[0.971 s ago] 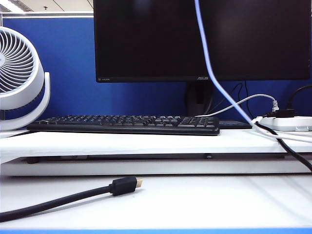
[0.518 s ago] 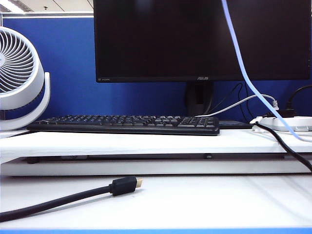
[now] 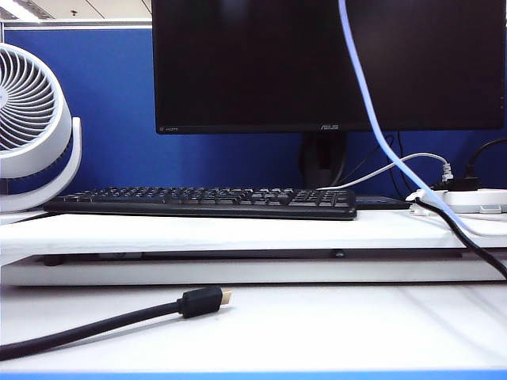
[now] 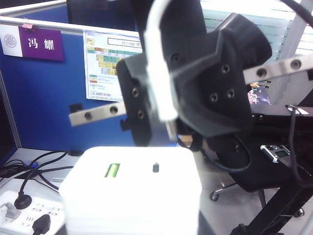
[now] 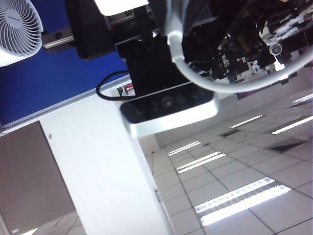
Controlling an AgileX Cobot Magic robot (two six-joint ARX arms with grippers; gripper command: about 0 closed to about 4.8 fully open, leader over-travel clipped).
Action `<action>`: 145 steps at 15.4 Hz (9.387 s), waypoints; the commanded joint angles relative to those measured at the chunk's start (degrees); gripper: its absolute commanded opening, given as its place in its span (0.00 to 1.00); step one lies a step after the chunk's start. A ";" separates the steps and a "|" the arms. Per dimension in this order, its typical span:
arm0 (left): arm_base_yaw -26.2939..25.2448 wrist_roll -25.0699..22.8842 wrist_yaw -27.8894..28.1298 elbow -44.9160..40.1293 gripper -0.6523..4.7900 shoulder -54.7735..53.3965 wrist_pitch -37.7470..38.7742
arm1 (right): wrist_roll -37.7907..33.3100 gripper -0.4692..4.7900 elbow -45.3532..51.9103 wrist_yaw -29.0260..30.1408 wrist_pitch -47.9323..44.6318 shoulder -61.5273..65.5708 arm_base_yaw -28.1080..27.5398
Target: Pick up the Type-C charging cable and the charging base, insert one end of the Type-C charger into the corresponding slot on the base, and finally place the plugged-in charger back on the table.
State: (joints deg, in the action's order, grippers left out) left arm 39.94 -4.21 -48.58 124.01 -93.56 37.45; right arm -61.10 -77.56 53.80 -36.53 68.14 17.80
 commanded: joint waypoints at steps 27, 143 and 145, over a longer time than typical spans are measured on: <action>-0.04 4.24 -2.21 0.22 0.11 0.39 -1.14 | 10.34 0.08 -0.28 5.51 8.50 -0.68 -0.68; -3.23 -2.82 -3.91 0.22 0.11 1.79 12.33 | 37.57 0.08 -0.28 9.73 47.56 -5.27 5.31; -3.23 -2.93 -4.00 0.22 0.11 1.79 12.20 | 37.55 0.10 -0.28 9.75 47.36 -5.27 5.18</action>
State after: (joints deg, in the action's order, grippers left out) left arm 37.01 -7.53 -53.32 123.37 -92.25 56.86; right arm -23.70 -78.30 59.13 6.94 62.78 22.37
